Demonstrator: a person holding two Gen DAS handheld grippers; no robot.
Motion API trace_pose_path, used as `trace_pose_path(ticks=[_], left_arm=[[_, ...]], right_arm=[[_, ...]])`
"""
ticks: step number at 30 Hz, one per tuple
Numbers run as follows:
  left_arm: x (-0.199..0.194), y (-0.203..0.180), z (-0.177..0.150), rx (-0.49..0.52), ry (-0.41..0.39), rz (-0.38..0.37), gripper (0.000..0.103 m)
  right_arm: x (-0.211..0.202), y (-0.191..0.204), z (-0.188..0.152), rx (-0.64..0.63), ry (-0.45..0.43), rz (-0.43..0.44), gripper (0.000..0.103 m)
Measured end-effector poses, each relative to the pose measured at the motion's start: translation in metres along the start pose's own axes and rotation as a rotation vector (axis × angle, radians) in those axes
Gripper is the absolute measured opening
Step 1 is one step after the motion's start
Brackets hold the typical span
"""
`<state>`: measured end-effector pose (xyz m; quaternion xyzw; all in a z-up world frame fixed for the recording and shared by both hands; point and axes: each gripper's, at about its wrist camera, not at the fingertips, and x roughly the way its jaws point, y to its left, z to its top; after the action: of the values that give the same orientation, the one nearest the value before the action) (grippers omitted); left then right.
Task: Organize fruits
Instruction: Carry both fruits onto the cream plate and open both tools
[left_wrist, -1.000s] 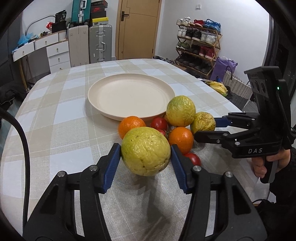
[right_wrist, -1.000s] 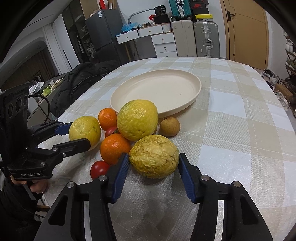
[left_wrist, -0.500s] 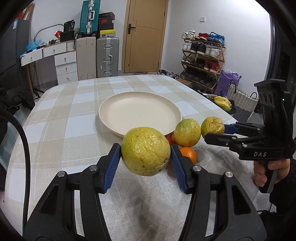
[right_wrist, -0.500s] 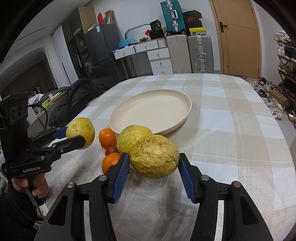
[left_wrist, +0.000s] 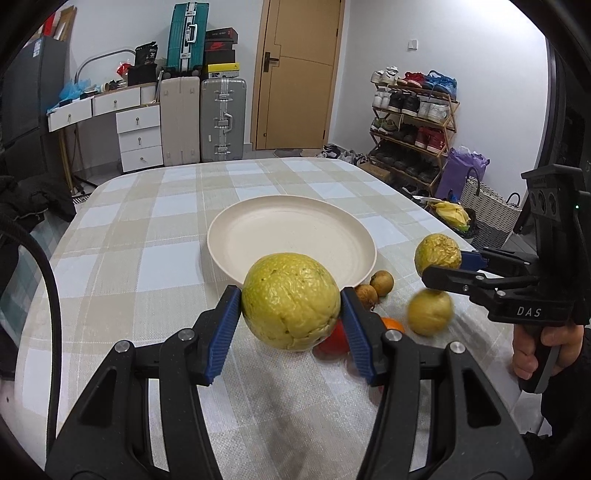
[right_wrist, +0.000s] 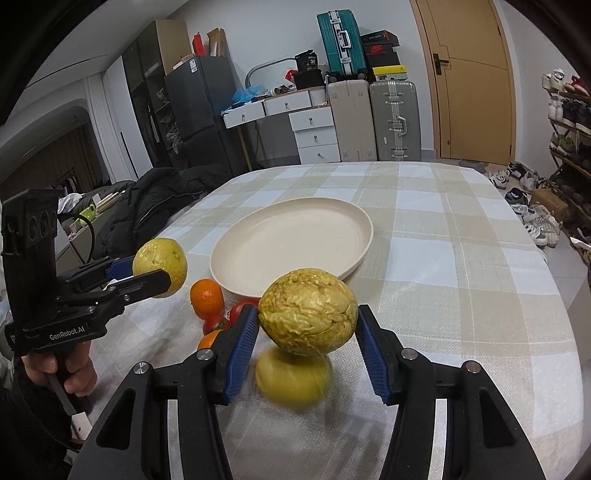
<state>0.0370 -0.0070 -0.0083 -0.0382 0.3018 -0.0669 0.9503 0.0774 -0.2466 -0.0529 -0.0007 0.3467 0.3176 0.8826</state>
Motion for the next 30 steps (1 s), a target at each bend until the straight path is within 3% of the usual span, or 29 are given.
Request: trace_pose_path(ticks=[30], left_arm=[[0.025, 0.002, 0.012, -0.004, 0.008, 0.017, 0.052]], right_arm=[[0.016, 0.005, 0.015, -0.013, 0.017, 0.017, 0.055]])
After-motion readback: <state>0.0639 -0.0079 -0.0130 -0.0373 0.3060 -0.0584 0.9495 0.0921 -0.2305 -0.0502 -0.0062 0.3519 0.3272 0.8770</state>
